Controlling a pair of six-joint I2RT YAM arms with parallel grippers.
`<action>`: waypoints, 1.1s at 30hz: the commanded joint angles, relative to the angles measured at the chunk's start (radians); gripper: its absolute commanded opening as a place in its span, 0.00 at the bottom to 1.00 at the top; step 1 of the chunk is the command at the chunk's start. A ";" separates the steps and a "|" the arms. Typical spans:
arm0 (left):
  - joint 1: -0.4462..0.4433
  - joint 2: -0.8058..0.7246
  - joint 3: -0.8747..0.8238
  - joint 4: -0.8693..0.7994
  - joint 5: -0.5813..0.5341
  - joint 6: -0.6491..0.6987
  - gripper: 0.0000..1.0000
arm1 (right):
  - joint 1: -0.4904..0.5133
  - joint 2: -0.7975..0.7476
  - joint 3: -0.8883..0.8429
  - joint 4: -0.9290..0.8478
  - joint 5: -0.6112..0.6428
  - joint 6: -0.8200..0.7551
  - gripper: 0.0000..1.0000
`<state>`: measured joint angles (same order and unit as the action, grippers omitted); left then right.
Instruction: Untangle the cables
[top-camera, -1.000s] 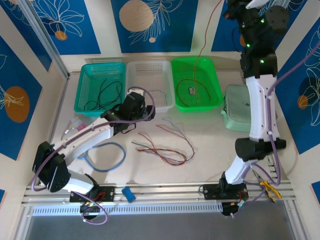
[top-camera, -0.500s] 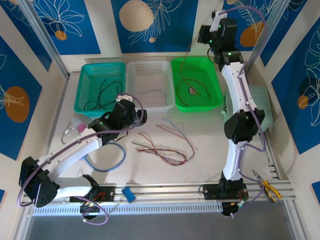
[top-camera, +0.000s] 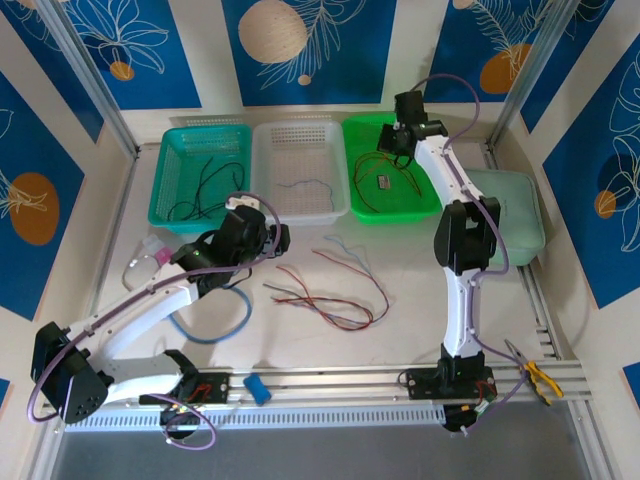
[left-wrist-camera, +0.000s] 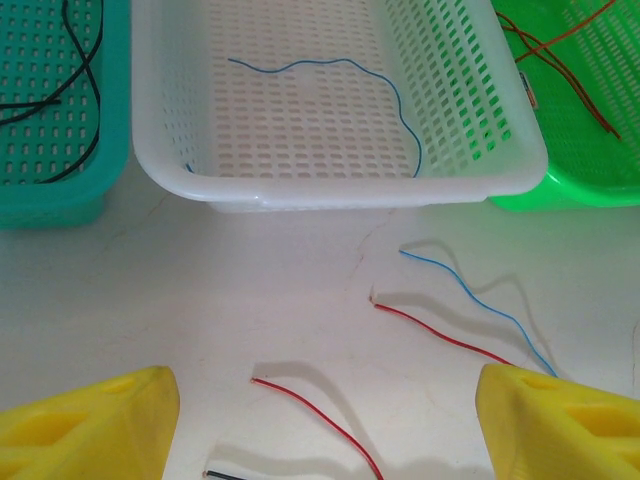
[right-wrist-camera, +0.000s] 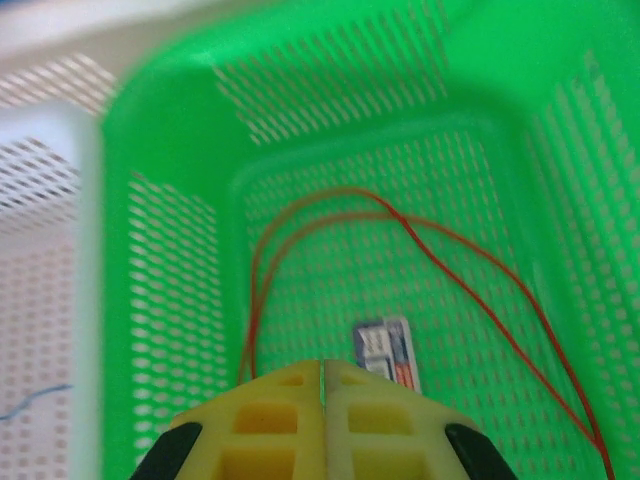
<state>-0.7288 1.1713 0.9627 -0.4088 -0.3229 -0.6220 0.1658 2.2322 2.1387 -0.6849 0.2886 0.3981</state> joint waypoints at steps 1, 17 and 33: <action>-0.013 -0.010 -0.015 -0.019 -0.003 -0.012 0.78 | -0.027 0.027 0.004 -0.115 -0.007 0.077 0.00; -0.050 0.028 -0.007 -0.027 -0.001 -0.027 0.78 | -0.056 0.083 -0.061 -0.147 -0.162 0.070 0.10; -0.068 0.045 0.017 -0.047 -0.013 -0.033 0.81 | -0.029 -0.200 0.040 -0.189 -0.040 -0.101 0.88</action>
<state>-0.7834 1.2068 0.9581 -0.4351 -0.3233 -0.6472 0.1287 2.1227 2.1643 -0.8272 0.2157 0.3500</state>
